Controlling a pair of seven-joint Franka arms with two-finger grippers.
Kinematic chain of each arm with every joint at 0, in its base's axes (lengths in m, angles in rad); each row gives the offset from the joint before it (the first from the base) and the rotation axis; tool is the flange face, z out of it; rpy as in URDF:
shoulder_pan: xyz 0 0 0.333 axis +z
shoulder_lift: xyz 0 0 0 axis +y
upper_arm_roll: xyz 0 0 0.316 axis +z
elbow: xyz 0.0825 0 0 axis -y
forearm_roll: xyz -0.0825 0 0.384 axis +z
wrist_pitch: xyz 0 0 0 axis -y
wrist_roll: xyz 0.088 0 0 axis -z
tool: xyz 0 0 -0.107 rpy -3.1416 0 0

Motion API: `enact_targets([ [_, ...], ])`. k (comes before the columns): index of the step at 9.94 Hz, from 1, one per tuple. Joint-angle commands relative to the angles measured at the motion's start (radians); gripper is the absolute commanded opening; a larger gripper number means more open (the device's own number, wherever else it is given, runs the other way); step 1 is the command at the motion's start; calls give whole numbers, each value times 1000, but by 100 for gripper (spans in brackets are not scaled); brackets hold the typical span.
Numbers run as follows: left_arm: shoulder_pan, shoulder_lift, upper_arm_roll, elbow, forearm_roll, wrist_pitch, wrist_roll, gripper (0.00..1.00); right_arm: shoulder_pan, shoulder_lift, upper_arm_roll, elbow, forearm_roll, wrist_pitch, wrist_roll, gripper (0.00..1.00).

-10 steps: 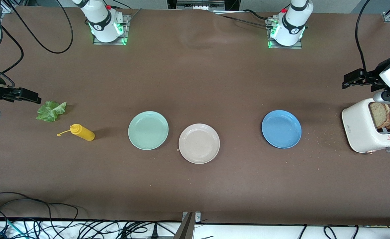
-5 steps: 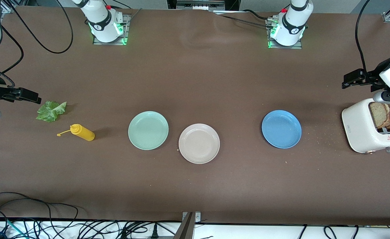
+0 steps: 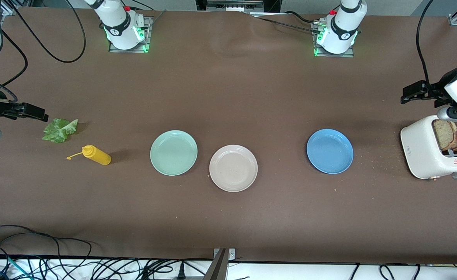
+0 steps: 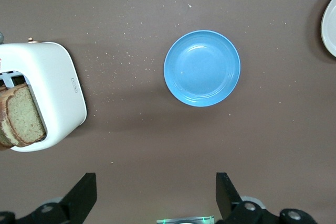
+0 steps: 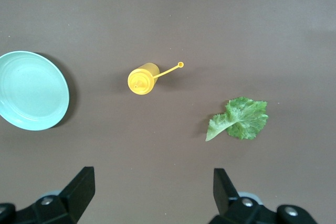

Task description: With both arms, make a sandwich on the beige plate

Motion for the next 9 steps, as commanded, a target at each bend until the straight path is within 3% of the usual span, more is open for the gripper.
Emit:
enact_targets([
  [1, -2, -8, -5, 1, 32, -6, 4, 100, -6, -6, 6, -7, 7, -4, 4, 100],
  [7, 3, 17, 2, 3, 28, 2, 4, 100, -6, -6, 6, -7, 5, -4, 4, 100],
  [9, 50, 47, 4, 12, 52, 4, 6, 100, -8, -6, 6, -7, 5, -4, -2, 100],
])
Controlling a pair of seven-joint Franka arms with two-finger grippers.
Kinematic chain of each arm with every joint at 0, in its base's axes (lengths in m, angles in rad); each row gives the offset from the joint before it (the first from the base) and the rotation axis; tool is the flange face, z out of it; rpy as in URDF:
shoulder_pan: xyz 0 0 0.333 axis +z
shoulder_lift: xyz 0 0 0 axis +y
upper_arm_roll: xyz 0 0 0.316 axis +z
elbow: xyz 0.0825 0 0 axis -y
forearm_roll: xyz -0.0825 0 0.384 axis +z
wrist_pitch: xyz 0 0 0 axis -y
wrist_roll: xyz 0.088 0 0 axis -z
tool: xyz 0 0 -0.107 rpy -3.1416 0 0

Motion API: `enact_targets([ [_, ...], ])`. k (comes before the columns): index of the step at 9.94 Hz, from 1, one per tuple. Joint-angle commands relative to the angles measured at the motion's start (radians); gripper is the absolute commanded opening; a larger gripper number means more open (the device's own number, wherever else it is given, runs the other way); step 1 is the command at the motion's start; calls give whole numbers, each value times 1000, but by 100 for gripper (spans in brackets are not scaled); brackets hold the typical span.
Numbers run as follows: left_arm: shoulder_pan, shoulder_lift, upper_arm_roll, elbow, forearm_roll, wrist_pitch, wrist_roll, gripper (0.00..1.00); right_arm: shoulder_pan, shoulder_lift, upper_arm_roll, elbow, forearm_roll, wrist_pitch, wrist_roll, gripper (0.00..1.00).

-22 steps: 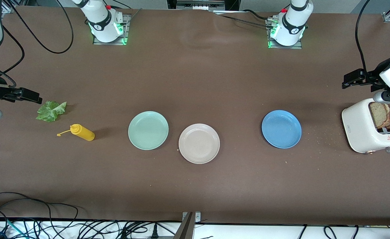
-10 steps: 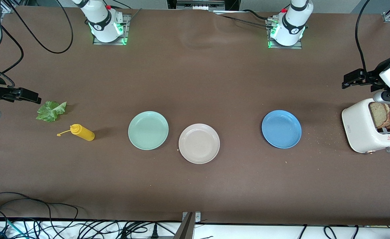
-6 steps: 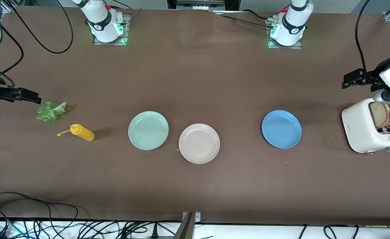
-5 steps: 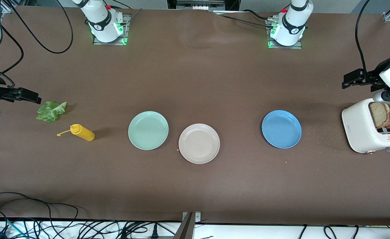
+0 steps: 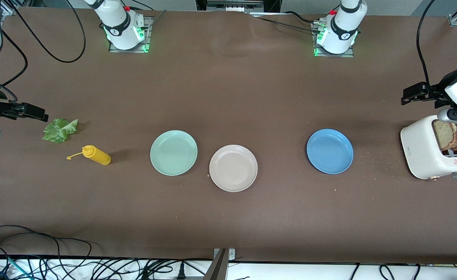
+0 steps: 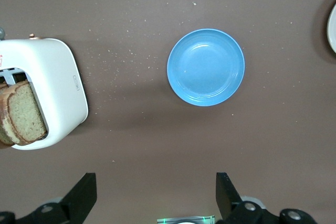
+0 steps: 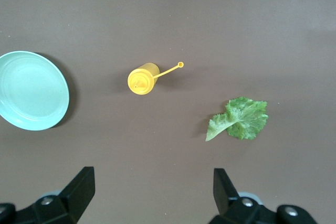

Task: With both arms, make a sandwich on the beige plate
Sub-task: 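Lower the left gripper onto a toast slice and grasp it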

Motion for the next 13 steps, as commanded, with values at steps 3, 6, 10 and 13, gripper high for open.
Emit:
enact_targets([
  [3, 83, 74, -1, 13, 95, 5, 5, 100, -14, -7, 6, -7, 5, -4, -8, 100],
  [6, 135, 250, 1, 79, 113, 18, -9, 100, -14, -7, 6, -7, 5, -4, -7, 100],
  [10, 236, 295, 4, 85, 110, 104, 38, 100, -14, -7, 6, -7, 5, -4, -4, 100],
  [13, 250, 298, 4, 85, 158, 141, 78, 100, -14, -7, 6, -7, 5, -4, -5, 100],
])
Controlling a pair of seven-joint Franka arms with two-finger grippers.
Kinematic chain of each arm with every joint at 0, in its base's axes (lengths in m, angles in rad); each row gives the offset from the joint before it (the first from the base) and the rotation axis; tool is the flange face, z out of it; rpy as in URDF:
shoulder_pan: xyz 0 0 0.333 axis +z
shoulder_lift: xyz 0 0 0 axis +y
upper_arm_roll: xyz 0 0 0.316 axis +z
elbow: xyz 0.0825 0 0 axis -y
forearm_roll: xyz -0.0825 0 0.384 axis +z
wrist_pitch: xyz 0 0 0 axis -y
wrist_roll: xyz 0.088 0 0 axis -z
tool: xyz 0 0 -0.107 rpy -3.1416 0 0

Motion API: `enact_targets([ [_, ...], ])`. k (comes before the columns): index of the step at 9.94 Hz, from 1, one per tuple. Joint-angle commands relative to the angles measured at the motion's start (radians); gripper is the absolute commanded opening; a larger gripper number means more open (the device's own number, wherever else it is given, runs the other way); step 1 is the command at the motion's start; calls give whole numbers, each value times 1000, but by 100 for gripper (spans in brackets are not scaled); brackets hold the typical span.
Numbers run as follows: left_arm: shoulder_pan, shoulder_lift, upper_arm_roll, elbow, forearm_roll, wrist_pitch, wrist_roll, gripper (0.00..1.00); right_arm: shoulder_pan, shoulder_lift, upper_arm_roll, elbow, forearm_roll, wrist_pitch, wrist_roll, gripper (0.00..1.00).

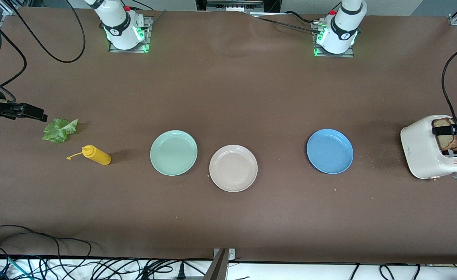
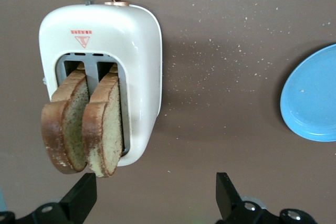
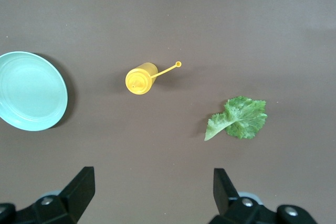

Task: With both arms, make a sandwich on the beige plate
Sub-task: 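Lower the left gripper onto a toast slice and grasp it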

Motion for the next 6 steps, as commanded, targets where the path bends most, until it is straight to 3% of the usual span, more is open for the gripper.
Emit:
enact_targets([
  [1, 10, 17, -9, 26, 52, 25, 56, 100, -8, -7, 6, -6, 5, -4, -6, 100],
  [6, 58, 37, -9, 0, 41, 89, 88, 100, -8, -7, 6, -6, 5, -4, -2, 100],
])
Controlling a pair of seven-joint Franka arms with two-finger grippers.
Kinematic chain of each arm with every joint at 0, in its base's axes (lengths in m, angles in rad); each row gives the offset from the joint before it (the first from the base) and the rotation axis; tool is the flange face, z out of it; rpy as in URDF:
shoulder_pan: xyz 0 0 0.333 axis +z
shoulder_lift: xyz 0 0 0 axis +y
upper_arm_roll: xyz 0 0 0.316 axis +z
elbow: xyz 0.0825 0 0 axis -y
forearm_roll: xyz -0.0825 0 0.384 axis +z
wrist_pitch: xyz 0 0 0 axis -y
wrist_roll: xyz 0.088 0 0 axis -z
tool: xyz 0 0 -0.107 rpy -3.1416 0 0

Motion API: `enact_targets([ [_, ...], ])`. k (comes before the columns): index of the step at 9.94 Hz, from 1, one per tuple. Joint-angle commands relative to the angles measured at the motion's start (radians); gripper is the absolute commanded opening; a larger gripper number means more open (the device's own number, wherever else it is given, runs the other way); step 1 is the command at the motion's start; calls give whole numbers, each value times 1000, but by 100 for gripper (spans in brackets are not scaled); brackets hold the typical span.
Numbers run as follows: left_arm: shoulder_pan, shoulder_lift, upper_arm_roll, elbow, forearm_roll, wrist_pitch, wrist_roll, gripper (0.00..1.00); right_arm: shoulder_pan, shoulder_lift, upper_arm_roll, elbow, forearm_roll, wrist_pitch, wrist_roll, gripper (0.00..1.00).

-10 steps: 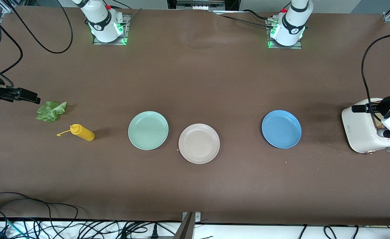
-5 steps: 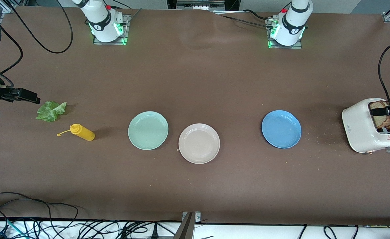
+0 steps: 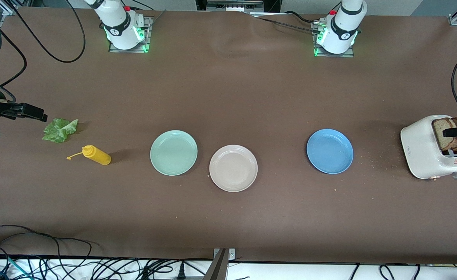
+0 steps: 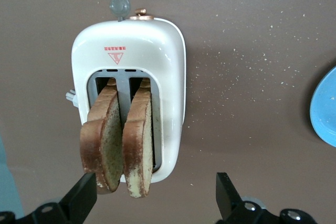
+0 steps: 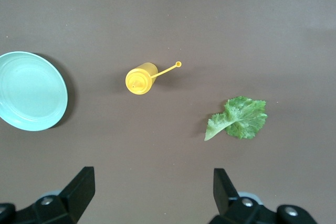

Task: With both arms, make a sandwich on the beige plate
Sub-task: 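Lower the left gripper onto a toast slice and grasp it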

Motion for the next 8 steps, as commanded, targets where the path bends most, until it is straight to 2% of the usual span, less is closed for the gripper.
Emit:
enact_targets([
  [1, 8, 11, -9, -24, 21, 44, 19, 100, -8, -7, 6, -6, 5, -4, -5, 100],
  [8, 34, 5, -11, -81, -8, 83, 17, 100, -8, -7, 6, -6, 5, -4, -5, 100],
])
